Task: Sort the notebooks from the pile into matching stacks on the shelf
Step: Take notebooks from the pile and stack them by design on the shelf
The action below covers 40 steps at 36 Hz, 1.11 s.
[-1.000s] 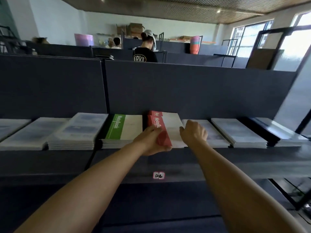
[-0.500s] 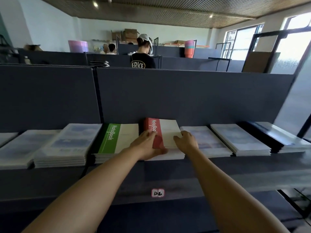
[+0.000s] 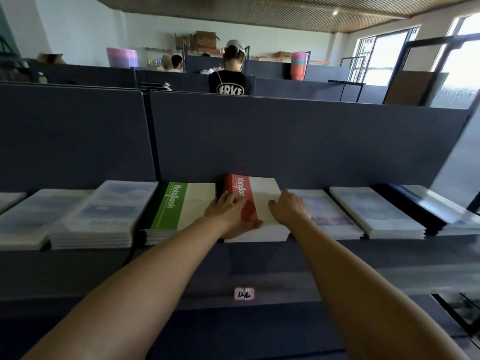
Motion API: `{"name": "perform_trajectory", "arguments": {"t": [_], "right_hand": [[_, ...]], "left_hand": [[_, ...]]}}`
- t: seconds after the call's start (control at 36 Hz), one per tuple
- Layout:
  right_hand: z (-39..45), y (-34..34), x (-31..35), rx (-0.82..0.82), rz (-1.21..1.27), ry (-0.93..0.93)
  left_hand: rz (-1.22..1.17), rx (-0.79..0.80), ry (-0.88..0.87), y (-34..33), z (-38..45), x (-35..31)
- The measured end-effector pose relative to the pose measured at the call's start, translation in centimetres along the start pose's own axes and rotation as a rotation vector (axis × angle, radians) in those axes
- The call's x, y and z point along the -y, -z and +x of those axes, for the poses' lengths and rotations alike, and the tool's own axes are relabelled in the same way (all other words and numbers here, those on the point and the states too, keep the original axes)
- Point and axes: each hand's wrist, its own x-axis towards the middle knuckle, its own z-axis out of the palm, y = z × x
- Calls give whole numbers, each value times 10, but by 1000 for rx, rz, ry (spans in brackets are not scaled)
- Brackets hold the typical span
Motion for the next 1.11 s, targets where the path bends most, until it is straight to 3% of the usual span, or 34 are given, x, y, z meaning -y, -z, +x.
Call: {"name": "perform_trajectory", "arguments": {"t": [0.11,0.36,0.69,1.11], "right_hand": [[-9,6,12,-91,-114,114],[-33,-12,55,-61,-156,374],[-86,-48,162,17,-101,633],[-205,-134,343,152,-177,835]], "left_hand": [[-8,-45,13,13,-12,6],[-34,-244,218,23,-59,53],[136,-227,452,39,-161,152],[141,-240,681,60,-322,326]]}}
